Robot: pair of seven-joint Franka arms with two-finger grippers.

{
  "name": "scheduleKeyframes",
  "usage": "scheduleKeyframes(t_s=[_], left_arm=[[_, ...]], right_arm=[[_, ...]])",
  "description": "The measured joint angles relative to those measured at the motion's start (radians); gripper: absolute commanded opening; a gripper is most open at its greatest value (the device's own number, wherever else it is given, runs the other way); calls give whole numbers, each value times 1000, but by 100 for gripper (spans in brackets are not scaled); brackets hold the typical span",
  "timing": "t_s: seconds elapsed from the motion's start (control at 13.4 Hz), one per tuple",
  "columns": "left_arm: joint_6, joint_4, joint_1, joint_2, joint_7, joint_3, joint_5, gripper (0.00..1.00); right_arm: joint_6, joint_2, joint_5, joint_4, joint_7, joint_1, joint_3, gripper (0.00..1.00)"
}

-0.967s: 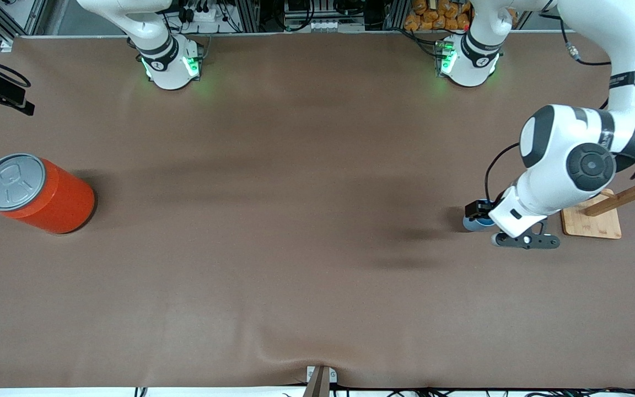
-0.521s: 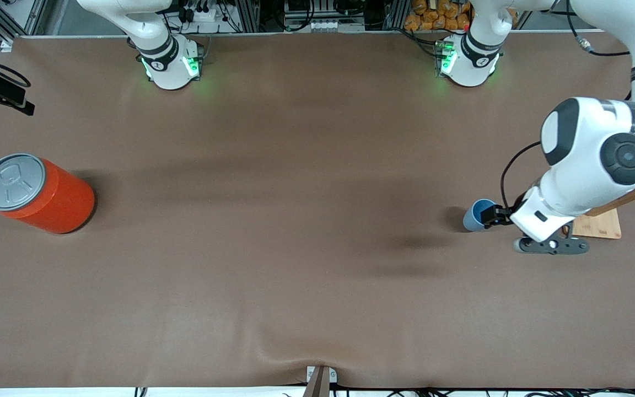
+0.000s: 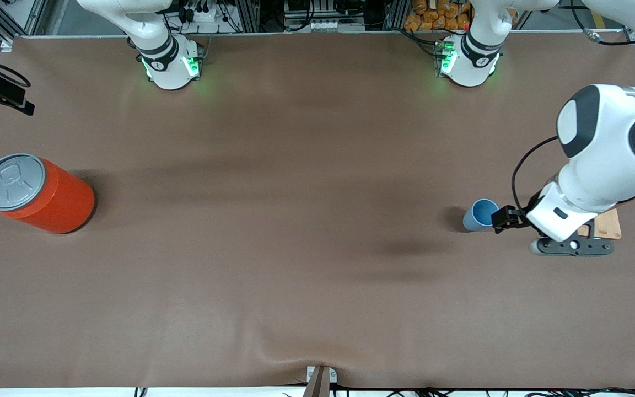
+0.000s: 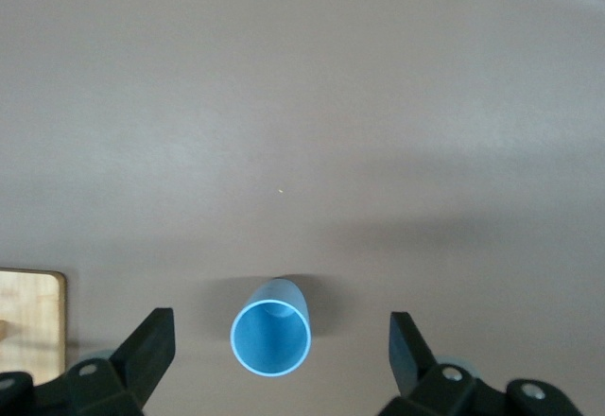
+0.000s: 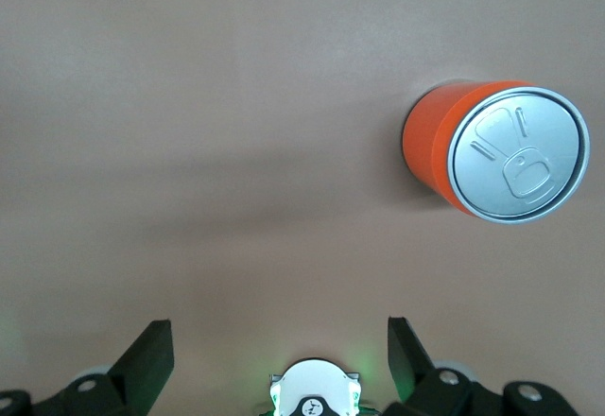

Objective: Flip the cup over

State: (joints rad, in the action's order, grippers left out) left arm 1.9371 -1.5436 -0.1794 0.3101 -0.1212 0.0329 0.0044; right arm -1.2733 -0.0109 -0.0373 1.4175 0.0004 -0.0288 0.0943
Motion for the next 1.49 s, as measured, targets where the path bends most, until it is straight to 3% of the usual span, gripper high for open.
scheduleKeyframes(t_s=[0.3,0.52,0.82,1.12,1.49], left_arm=[[-48,5,94,-56,76,-22,0,100],[-133,7,106,-111,82,-37,0,100],[-330,5,99,-272,82,-3,0,100],[-409,-32,94,-403,82,18,0,100],[-396,-54,88,-394,82,29,0,100]], right_arm=[[0,0,0,0,0,0,0,100],[0,0,0,0,0,0,0,100],[0,0,0,-1,0,0,0,100],[0,0,0,-1,0,0,0,100],[0,0,0,-1,0,0,0,100]])
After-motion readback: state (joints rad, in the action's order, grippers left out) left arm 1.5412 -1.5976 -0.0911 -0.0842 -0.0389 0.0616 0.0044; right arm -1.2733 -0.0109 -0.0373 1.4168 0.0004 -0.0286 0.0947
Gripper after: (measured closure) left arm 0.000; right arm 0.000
